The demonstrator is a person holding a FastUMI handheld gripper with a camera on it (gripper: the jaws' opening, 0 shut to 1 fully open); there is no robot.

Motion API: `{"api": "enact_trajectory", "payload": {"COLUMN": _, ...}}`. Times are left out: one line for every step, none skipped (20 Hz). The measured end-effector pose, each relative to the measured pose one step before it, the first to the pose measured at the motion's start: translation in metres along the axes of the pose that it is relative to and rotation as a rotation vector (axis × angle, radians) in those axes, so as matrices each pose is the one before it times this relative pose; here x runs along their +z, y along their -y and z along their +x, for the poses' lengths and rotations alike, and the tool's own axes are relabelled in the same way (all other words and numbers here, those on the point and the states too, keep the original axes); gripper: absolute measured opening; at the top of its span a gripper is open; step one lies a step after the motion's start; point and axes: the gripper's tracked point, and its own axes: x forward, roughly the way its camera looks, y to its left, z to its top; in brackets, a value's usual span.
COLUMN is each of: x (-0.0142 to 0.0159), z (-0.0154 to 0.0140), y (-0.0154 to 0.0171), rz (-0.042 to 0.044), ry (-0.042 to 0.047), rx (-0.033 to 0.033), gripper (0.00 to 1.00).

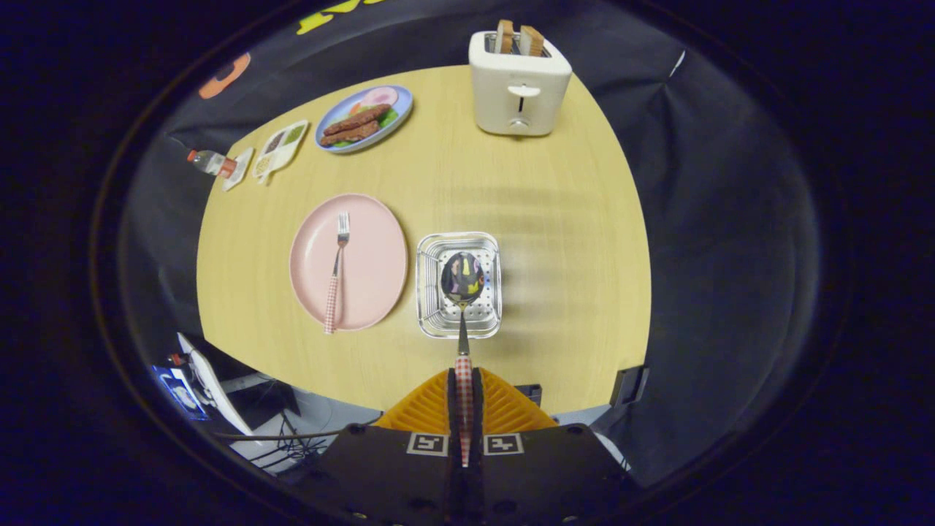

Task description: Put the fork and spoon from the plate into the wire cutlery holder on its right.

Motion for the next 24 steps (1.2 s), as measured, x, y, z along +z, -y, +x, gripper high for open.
{"api": "enact_trajectory", "payload": {"x": 0.00178, "z": 0.00389, "y": 0.00037, "rz": 0.00798, "ry": -0.02361, "rx": -0.00095, "gripper": 0.03}}
{"api": "enact_trajectory", "payload": {"x": 0.00239, "z": 0.00349, "y": -0.00092, "rz": 0.00675, "ry": -0.01549, "rx": 0.00180, "gripper": 0.03}}
{"api": "enact_trajectory", "payload": {"x": 0.00272, "z": 0.00343, "y": -0.00108, "rz": 0.00705, "ry": -0.01705, "rx": 0.00334, "gripper": 0.03}}
{"api": "enact_trajectory", "payload": {"x": 0.00276, "z": 0.00341, "y": -0.00056, "rz": 0.01548, "ry": -0.01594, "rx": 0.00395, "gripper": 0.03}}
{"api": "enact_trajectory", "payload": {"x": 0.00412, "z": 0.00260, "y": -0.00029, "rz": 0.02005, "ry": -0.00786, "rx": 0.00227, "gripper": 0.03}}
{"api": "enact_trajectory", "payload": {"x": 0.00488, "z": 0.00353, "y": -0.00002, "rz": 0.01834, "ry": -0.00287, "rx": -0.00059, "gripper": 0.05}}
{"api": "enact_trajectory", "payload": {"x": 0.00520, "z": 0.00244, "y": 0.00069, "rz": 0.01106, "ry": -0.00204, "rx": -0.00305, "gripper": 0.07}}
{"api": "enact_trajectory", "payload": {"x": 0.00353, "z": 0.00146, "y": 0.00119, "rz": 0.01021, "ry": 0.00092, "rx": -0.00765, "gripper": 0.07}}
{"api": "enact_trajectory", "payload": {"x": 0.00177, "z": -0.00151, "y": -0.00124, "rz": 0.00837, "ry": -0.00045, "rx": 0.00255, "gripper": 0.07}}
{"api": "enact_trajectory", "payload": {"x": 0.00247, "z": 0.00010, "y": -0.00023, "rz": -0.00195, "ry": 0.00580, "rx": 0.00052, "gripper": 0.13}}
{"api": "enact_trajectory", "payload": {"x": 0.00134, "z": -0.00171, "y": -0.00229, "rz": -0.00261, "ry": 0.00980, "rx": 0.00792, "gripper": 0.18}}
{"api": "enact_trajectory", "payload": {"x": 0.00182, "z": -0.00147, "y": 0.00068, "rz": 0.00149, "ry": 0.01487, "rx": 0.00135, "gripper": 0.18}}
{"api": "enact_trajectory", "payload": {"x": 0.00424, "z": -0.00354, "y": 0.00067, "rz": 0.00432, "ry": 0.02368, "rx": -0.00133, "gripper": 0.17}}
{"api": "enact_trajectory", "payload": {"x": 0.00516, "z": -0.00488, "y": -0.00133, "rz": -0.00118, "ry": 0.03817, "rx": 0.00748, "gripper": 0.18}}
{"api": "enact_trajectory", "payload": {"x": 0.00676, "z": -0.00525, "y": -0.00144, "rz": -0.01045, "ry": 0.04927, "rx": 0.00749, "gripper": 0.32}}
{"api": "enact_trajectory", "payload": {"x": 0.00658, "z": -0.00673, "y": -0.00120, "rz": -0.01305, "ry": 0.05370, "rx": 0.00310, "gripper": 0.40}}
{"api": "enact_trajectory", "payload": {"x": 0.00930, "z": -0.00858, "y": -0.00297, "rz": -0.01813, "ry": 0.07147, "rx": 0.00621, "gripper": 0.48}}
{"api": "enact_trajectory", "payload": {"x": 0.00859, "z": -0.00744, "y": -0.00325, "rz": -0.01121, "ry": 0.06378, "rx": 0.00325, "gripper": 0.57}}
{"api": "enact_trajectory", "payload": {"x": 0.01174, "z": -0.00864, "y": -0.00613, "rz": -0.00187, "ry": 0.08746, "rx": 0.01420, "gripper": 0.64}}
{"api": "enact_trajectory", "payload": {"x": 0.00823, "z": -0.00477, "y": -0.00691, "rz": -0.00980, "ry": 0.06561, "rx": 0.00594, "gripper": 0.72}}
{"api": "enact_trajectory", "payload": {"x": 0.00664, "z": -0.00433, "y": -0.00948, "rz": -0.02394, "ry": 0.07013, "rx": 0.01417, "gripper": 0.81}}
{"api": "enact_trajectory", "payload": {"x": 0.00131, "z": -0.00373, "y": -0.00876, "rz": -0.02210, "ry": 0.04432, "rx": 0.00815, "gripper": 0.83}}
{"api": "enact_trajectory", "payload": {"x": -0.00104, "z": -0.00340, "y": -0.01466, "rz": -0.02206, "ry": 0.04033, "rx": 0.01545, "gripper": 0.85}}
{"api": "enact_trajectory", "payload": {"x": -0.00494, "z": -0.00203, "y": -0.01688, "rz": -0.01971, "ry": 0.02598, "rx": 0.02282, "gripper": 0.88}}
